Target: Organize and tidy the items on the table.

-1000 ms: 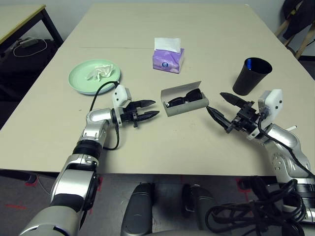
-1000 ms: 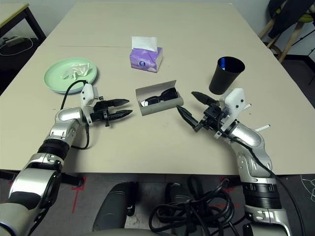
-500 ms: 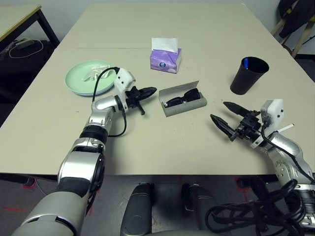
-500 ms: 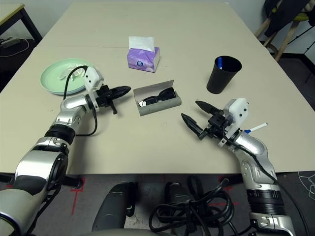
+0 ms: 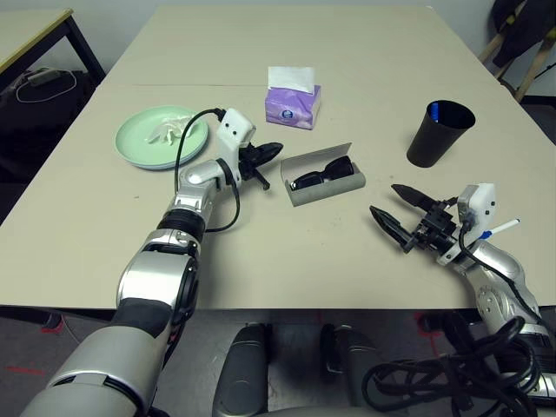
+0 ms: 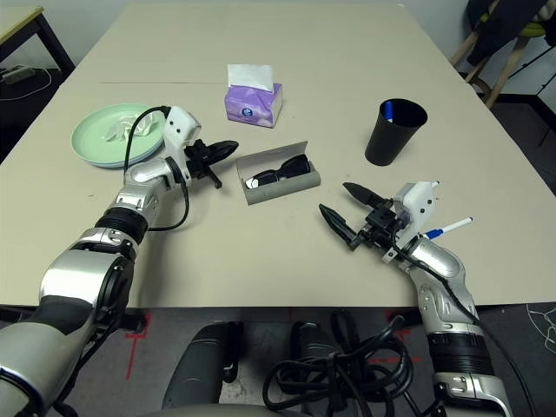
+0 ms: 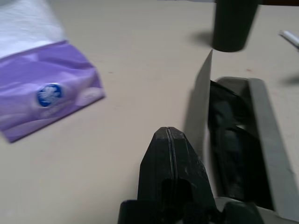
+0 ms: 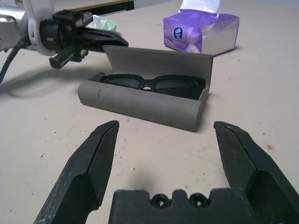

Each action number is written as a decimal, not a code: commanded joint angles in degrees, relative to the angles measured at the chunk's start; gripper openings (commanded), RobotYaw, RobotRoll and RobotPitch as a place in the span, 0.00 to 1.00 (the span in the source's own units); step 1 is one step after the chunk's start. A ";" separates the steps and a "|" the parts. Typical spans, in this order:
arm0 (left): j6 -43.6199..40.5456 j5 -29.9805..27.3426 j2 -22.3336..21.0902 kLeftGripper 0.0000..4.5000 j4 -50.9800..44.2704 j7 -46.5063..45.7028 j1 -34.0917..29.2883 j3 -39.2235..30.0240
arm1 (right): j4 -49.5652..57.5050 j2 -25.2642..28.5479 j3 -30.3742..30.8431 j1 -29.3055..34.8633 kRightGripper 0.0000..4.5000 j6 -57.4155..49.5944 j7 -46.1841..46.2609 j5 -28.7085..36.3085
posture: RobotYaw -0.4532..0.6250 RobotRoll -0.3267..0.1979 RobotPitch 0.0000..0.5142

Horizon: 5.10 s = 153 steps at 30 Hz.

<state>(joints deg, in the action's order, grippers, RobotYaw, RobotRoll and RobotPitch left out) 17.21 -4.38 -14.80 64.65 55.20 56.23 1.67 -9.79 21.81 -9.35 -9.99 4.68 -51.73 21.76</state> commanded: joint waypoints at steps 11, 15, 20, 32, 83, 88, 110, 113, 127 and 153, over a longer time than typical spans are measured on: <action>-9.28 -0.11 0.47 0.01 -15.64 13.28 -10.70 5.25 | -4.65 1.53 -0.44 -1.82 1.00 1.73 -1.73 0.64 | 0.51 0.62 0.24; -10.45 -0.34 0.08 0.01 -18.42 13.37 -12.06 5.56 | -5.99 2.47 -0.16 -2.30 1.00 1.79 -2.50 0.25 | 0.51 0.62 0.24; -6.04 -3.87 0.75 0.01 -21.59 14.87 -12.09 3.31 | -8.03 3.64 0.02 -3.49 1.00 2.65 -4.69 0.29 | 0.51 0.62 0.23; -12.24 -9.32 -3.01 0.91 -37.53 25.00 -17.18 6.33 | -13.22 9.78 2.47 -9.81 1.00 1.88 -13.26 -1.50 | 0.52 0.62 0.22; -16.93 -10.67 -2.78 0.99 -44.95 18.21 -22.14 7.52 | -51.27 36.66 37.32 -46.05 1.00 44.64 -36.42 -43.28 | 0.52 0.62 0.33; -16.96 -10.71 -2.93 0.99 -45.15 17.75 -22.22 7.49 | -52.48 35.85 37.62 -46.57 1.00 45.29 -32.59 -47.08 | 0.52 0.62 0.34; -16.79 -10.71 -3.63 1.00 -44.61 16.89 -21.88 7.35 | -53.63 34.99 37.56 -47.69 0.09 40.34 -40.56 -43.78 | 0.53 0.62 0.31; -16.70 -10.74 -3.81 1.00 -44.07 17.05 -21.59 7.15 | -45.37 37.19 43.26 -47.03 0.09 24.59 -40.77 -27.56 | 0.52 0.62 0.30; -15.81 -10.14 -3.37 1.00 -41.44 15.28 -20.24 6.50 | -11.47 31.13 20.50 -34.18 0.09 -25.10 -27.56 11.24 | 0.51 0.62 0.26; -17.28 -8.38 -2.78 1.00 -36.50 6.00 -13.90 4.85 | -3.66 5.62 -11.96 -31.44 0.09 -15.81 11.58 13.58 | 0.50 0.62 0.22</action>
<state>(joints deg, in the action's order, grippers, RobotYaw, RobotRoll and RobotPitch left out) 0.42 -13.26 -17.53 27.81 61.08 42.23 6.19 -12.88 27.72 -19.22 -40.74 -13.28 -42.78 35.76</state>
